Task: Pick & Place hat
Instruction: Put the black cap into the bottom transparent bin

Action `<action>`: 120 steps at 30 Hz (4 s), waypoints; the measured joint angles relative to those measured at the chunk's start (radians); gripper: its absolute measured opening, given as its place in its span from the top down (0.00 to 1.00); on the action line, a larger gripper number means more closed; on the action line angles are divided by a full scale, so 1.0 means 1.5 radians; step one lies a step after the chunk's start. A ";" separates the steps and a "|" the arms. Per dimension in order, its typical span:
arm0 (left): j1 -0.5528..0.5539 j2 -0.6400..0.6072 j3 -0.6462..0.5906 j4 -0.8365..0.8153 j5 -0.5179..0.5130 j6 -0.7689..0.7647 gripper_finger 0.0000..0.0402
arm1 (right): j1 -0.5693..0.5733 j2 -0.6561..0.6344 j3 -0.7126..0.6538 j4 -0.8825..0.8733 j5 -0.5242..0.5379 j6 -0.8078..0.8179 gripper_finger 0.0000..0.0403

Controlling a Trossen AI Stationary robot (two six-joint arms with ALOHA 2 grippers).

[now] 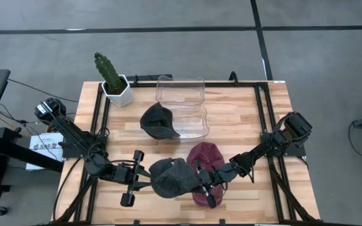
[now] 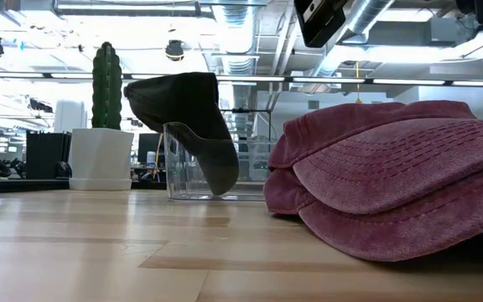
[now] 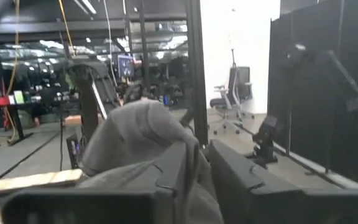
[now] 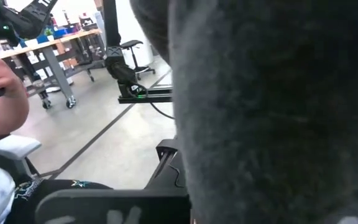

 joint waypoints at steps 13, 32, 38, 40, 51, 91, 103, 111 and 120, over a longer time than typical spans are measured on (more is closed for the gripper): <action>-0.049 0.000 0.000 -0.080 -0.094 -0.033 0.66 | 0.098 -0.102 0.000 -0.070 0.038 -0.097 1.00; 0.021 0.197 0.000 0.155 0.044 -0.148 0.67 | 0.169 -0.122 0.000 -0.047 0.198 -0.227 1.00; 0.041 0.245 -0.001 0.251 0.119 -0.160 0.67 | 0.163 -0.119 0.000 -0.049 0.195 -0.229 0.99; 0.044 0.248 -0.001 0.255 0.139 -0.169 0.67 | 0.164 -0.119 0.000 -0.049 0.195 -0.236 1.00; 0.043 0.248 -0.001 0.263 0.192 -0.188 0.67 | 0.193 -0.123 0.000 -0.044 0.260 -0.283 1.00; 0.161 0.102 0.001 0.142 0.134 0.030 0.97 | 0.061 -0.196 0.001 -0.230 0.356 -0.332 0.84; 0.169 0.024 0.001 -0.010 -0.003 0.068 0.97 | 0.103 -0.195 0.000 -0.417 0.485 -0.241 0.59; 0.178 -0.136 0.000 -0.182 -0.024 0.057 0.97 | 0.158 -0.195 0.000 -0.440 0.613 -0.292 0.57; 0.166 -0.165 -0.029 -0.231 0.021 -0.089 0.97 | 0.228 -0.195 0.000 -0.157 0.784 -0.531 0.58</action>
